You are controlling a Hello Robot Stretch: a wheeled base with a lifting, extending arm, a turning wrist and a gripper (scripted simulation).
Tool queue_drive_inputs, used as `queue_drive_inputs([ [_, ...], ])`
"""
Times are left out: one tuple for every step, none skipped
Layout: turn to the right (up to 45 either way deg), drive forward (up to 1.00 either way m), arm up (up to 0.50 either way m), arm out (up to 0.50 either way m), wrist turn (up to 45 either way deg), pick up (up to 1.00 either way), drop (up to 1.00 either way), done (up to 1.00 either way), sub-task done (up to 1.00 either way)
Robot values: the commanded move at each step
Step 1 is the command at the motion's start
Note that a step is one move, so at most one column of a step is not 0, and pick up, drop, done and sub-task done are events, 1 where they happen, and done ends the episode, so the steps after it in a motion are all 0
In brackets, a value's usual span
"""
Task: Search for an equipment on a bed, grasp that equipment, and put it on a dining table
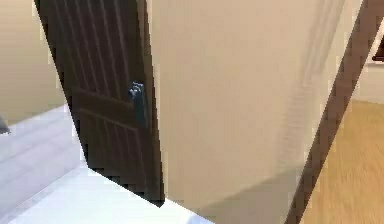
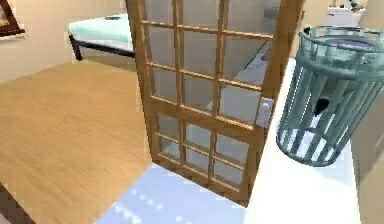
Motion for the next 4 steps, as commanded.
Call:
queue_drive_inputs([
  [-42.0, 0.0, 0.0, 0.0, 0.0, 0.0, 0.0, 0.0, 0.0],
  [0.0, 1.0, 0.0, 0.0, 0.0, 0.0, 0.0, 0.0, 0.0],
  [0.0, 1.0, 0.0, 0.0, 0.0, 0.0, 0.0, 0.0, 0.0],
  [-45.0, 0.0, 0.0, 0.0, 0.0, 0.0, 0.0, 0.0, 0.0],
])
